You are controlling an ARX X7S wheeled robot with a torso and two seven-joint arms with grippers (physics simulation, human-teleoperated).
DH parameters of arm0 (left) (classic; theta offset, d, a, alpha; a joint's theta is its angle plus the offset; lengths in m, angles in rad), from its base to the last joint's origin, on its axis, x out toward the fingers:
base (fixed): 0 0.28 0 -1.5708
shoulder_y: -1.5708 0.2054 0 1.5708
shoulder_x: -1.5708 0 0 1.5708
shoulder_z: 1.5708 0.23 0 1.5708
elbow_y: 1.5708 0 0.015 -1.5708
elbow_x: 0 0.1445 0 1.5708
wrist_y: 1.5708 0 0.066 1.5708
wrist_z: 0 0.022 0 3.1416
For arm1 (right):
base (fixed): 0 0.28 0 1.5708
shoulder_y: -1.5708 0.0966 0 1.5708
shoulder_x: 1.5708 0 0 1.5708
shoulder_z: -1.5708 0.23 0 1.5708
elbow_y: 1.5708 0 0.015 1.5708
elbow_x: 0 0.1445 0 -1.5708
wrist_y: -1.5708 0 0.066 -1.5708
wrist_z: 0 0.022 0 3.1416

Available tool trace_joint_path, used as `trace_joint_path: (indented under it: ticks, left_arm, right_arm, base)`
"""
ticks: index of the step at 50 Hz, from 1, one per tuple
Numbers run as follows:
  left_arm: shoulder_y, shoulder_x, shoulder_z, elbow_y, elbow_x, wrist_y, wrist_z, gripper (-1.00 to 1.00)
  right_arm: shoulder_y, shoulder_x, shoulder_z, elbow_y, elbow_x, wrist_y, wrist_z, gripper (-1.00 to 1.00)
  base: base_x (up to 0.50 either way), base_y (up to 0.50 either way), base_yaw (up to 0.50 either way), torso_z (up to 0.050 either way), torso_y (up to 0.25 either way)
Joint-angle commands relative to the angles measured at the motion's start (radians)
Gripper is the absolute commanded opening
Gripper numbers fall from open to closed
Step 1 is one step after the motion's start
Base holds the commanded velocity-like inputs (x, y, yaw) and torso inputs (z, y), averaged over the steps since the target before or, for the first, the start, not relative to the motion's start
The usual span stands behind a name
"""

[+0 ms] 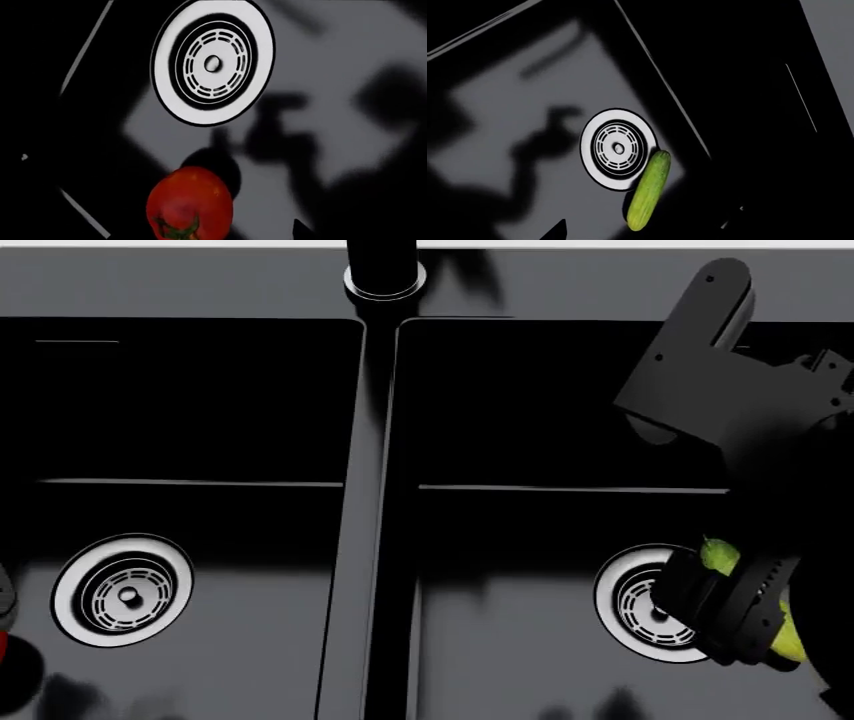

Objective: Pick the vegetables from the sink and place them on the cutting board.

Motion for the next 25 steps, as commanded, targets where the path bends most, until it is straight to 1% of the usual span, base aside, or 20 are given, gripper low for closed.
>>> trace_joint_path:
  ticks: [1, 10, 25]
  left_arm:
    - [0.016, 0.038, 0.033, -0.070, 0.038, 0.050, -0.024, 1.00]
    - [0.046, 0.062, 0.040, -0.147, 0.053, 0.116, -0.046, 1.00]
    - [0.084, 0.080, 0.082, -0.191, 0.065, 0.140, -0.042, 1.00]
  right_arm:
    - [-0.009, -0.003, 0.002, 0.002, 0.004, -0.003, 0.007, 1.00]
    - [-0.015, -0.004, 0.007, -0.006, 0.009, 0.002, 0.012, 1.00]
    - [-0.016, -0.007, 0.005, 0.002, 0.012, -0.001, 0.017, 1.00]
  base:
    - [0.00, 0.00, 0.00, 0.000, 0.000]
    - [0.00, 0.00, 0.00, 0.000, 0.000]
    - [0.00, 0.00, 0.00, 0.000, 0.000]
